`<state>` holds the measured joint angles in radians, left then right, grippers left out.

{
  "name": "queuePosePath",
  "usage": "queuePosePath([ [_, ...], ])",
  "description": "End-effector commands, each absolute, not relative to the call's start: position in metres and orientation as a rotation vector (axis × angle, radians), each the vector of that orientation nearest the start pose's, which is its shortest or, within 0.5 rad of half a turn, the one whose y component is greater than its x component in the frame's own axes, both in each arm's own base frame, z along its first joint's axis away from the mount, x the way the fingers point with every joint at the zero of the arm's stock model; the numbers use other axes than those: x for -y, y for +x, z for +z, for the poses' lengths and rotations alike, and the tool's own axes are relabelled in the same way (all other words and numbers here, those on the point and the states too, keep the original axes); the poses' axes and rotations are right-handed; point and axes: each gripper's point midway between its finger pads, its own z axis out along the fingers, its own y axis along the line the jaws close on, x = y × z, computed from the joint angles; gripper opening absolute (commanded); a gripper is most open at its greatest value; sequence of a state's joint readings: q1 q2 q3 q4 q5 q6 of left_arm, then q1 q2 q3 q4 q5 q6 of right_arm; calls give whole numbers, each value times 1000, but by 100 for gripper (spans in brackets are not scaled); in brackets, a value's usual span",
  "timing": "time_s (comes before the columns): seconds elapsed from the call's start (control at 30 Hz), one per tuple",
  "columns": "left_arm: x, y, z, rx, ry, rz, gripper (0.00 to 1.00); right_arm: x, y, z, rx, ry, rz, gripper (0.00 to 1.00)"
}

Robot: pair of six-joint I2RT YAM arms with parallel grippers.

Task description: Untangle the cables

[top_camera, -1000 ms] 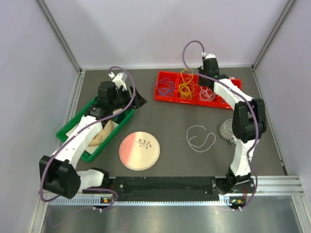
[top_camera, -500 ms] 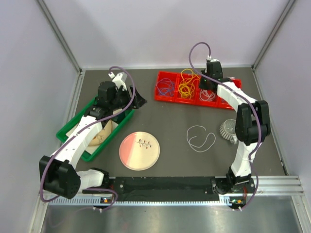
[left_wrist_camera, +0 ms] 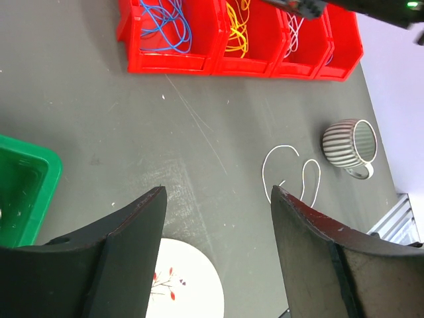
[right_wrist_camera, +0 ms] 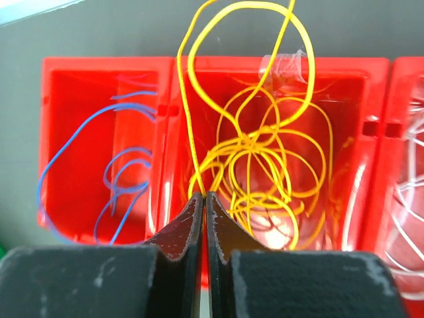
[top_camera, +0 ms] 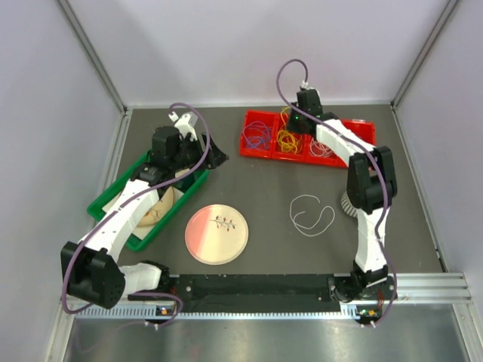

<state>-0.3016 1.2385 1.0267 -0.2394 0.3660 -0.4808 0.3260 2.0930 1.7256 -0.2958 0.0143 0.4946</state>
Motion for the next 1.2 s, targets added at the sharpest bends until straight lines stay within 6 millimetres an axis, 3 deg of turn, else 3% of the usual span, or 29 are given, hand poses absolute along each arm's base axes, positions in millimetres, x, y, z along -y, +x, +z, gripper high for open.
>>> queuePosePath([
  [0.0, 189, 339, 260, -2021, 75, -860, 69, -194, 558, 116, -2251, 333, 347, 0],
  [0.33, 187, 337, 262, -2017, 80, -848, 70, -189, 552, 60, -2351, 414, 329, 0],
  [0.47, 188, 337, 260, -2022, 81, -850, 70, -187, 544, 65, -2354, 395, 326, 0],
  [0.5, 187, 338, 259, -2024, 78, -850, 70, -188, 543, 84, -2320, 384, 340, 0],
  [0.57, 188, 338, 259, -2020, 79, -857, 70, -188, 536, 92, -2300, 346, 336, 0],
  [0.6, 189, 338, 260, -2019, 79, -860, 69, -186, 539, 121, -2225, 334, 344, 12],
  [0.63, 190, 338, 261, -2015, 80, -864, 70, -185, 534, 124, -2217, 325, 337, 19],
  [0.7, 190, 339, 261, -2014, 82, -868, 70, -184, 532, 156, -2153, 296, 346, 34],
  [0.8, 190, 338, 262, -2010, 80, -870, 70, -183, 529, 186, -2099, 266, 358, 39],
  [0.83, 190, 338, 262, -2010, 77, -872, 70, -182, 527, 204, -2066, 252, 367, 41],
  [1.03, 188, 334, 262, -2002, 72, -873, 70, -185, 515, 249, -1992, 217, 422, 45],
  [1.17, 187, 333, 261, -2001, 71, -870, 70, -183, 498, 257, -1985, 212, 439, 47],
])
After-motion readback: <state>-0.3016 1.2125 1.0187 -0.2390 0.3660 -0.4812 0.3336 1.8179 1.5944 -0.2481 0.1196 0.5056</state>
